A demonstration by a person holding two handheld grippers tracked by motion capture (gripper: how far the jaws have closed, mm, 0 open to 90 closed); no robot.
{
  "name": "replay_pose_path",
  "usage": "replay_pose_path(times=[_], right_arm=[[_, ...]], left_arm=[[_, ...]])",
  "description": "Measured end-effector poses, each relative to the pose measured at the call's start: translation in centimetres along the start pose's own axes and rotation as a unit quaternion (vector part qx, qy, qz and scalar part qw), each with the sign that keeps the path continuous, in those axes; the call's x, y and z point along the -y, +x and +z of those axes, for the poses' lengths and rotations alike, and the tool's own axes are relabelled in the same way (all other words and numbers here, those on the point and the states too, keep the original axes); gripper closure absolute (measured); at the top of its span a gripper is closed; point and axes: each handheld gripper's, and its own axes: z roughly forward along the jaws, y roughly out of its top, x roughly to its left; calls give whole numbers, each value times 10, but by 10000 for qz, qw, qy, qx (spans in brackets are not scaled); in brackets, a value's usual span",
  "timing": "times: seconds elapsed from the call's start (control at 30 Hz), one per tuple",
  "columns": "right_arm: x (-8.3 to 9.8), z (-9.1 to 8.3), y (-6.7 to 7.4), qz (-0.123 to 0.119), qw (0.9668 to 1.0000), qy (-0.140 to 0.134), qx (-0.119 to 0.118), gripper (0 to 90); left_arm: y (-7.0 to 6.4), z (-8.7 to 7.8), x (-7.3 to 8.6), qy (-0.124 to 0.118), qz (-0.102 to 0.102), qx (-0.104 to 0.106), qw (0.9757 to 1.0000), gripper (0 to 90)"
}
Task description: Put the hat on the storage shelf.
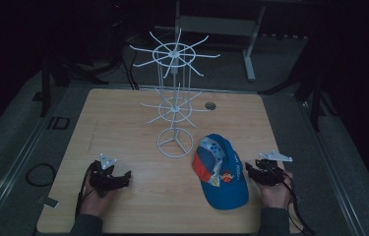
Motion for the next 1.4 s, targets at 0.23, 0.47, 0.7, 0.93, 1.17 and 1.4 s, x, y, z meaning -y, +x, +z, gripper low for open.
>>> replay_pose_path(times=[0.23,0.47,0.7,0.93,1.17,1.4], right_arm=[[-1,-1,2,-14,9997,196,-126,501],[-9,-5,10,-185,9994,232,-179,455],[-18,-16,8,-181,9992,216,-284,448],[-25,-20,10,-175,9981,327,-483,434],[-30,-25,9,-162,9975,314,-616,422],[-36,-29,12,-219,9968,270,-725,418]], left_arm=[[0,0,0,-2,0,9,10000,133],[0,0,0,-3,3,15,10000,133],[0,0,0,-3,7,16,10000,133],[0,0,0,-4,7,16,10000,134],[0,0,0,-4,4,16,10000,134],[0,0,0,-4,3,16,10000,134]])
